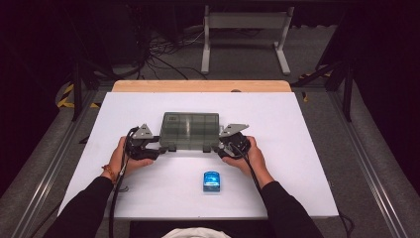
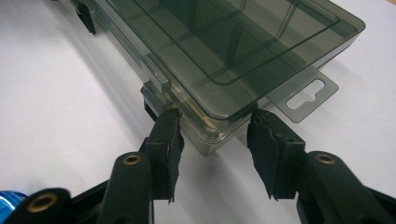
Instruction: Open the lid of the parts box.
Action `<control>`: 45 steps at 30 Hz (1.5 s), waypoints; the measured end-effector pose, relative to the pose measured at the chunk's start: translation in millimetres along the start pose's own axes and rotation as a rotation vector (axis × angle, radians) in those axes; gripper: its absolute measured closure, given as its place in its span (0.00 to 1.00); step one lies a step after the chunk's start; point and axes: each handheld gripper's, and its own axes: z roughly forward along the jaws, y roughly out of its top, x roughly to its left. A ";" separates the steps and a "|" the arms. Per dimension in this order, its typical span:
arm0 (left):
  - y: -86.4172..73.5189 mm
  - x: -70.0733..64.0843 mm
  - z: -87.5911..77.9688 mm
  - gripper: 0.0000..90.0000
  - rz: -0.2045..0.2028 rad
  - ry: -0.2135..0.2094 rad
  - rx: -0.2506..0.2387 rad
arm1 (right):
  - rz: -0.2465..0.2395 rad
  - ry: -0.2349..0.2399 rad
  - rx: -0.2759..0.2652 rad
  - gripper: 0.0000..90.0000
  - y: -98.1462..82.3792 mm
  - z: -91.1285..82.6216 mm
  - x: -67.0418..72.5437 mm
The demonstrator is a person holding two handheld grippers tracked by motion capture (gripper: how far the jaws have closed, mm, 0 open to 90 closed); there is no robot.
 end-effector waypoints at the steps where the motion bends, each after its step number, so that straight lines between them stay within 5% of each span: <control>1: -0.3 0.5 0.4 0.52 -0.002 0.004 0.004 | -0.001 0.002 0.001 0.60 0.0 -0.1 -0.3; 19: -1.9 0.0 -0.4 0.66 -0.017 0.025 0.031 | 0.007 -0.004 0.002 0.67 -1.7 -2.8 1.2; 25: -2.0 -0.4 -1.2 0.60 -0.039 0.031 0.022 | 0.004 -0.006 -0.002 0.71 -1.7 -5.0 1.2; 38: 0.6 -3.4 -10.3 0.68 -0.026 0.036 -0.043 | -0.012 -0.023 -0.020 0.82 -0.5 -11.4 3.5; 45: 2.3 -4.3 -18.6 0.82 -0.012 0.070 -0.072 | -0.036 -0.062 -0.054 0.91 2.0 -18.0 5.4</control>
